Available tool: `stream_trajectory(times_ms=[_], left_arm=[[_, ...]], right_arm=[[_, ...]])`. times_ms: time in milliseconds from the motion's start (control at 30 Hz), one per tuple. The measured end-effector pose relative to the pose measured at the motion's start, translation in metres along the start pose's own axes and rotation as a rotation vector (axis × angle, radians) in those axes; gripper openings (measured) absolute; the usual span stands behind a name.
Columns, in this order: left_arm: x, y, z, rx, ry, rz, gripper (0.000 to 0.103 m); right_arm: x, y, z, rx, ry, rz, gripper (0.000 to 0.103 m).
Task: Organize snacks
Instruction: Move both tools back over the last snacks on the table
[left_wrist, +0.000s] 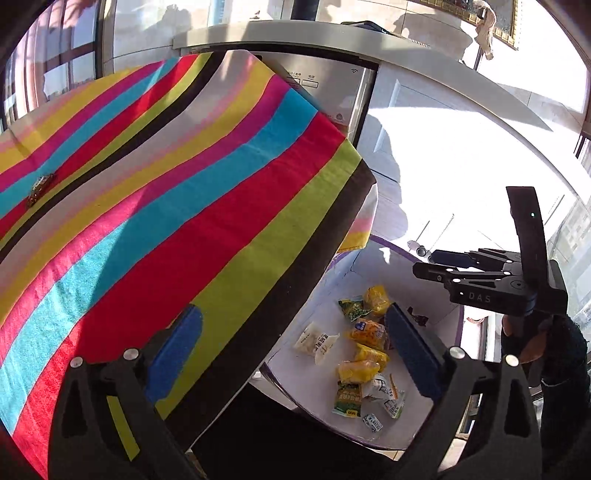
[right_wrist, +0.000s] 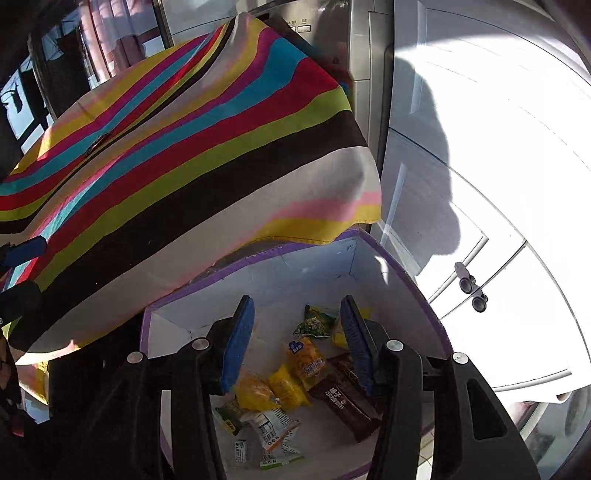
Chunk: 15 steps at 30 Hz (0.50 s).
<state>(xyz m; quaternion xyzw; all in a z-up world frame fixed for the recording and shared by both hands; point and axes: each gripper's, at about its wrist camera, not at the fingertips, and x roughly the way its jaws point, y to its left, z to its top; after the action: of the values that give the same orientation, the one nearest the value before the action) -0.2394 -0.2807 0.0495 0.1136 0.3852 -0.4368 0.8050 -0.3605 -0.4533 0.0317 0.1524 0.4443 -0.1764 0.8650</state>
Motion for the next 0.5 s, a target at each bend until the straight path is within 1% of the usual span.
stream_trajectory(times_ms=[67,167,233,333,400,500], left_arm=[[-0.014,0.024,0.004,-0.049,-0.052,0.037,0.1],[-0.026,0.063,0.002,-0.109,-0.107,0.124,0.1],[-0.03,0.094,-0.001,-0.155,-0.105,0.191,0.1],[-0.036,0.14,-0.008,-0.245,-0.108,0.254,0.1],[-0.04,0.17,-0.011,-0.299,-0.101,0.299,0.1],[-0.041,0.213,-0.016,-0.359,-0.078,0.369,0.1]], right_arm=[[-0.003,0.018,0.009,-0.033,-0.029,0.05,0.059],[-0.005,0.057,0.028,-0.12,-0.083,0.11,0.061],[-0.002,0.085,0.042,-0.164,-0.102,0.147,0.063],[0.012,0.129,0.066,-0.219,-0.101,0.213,0.075],[0.026,0.159,0.081,-0.259,-0.084,0.252,0.077],[0.052,0.209,0.104,-0.343,-0.065,0.271,0.08]])
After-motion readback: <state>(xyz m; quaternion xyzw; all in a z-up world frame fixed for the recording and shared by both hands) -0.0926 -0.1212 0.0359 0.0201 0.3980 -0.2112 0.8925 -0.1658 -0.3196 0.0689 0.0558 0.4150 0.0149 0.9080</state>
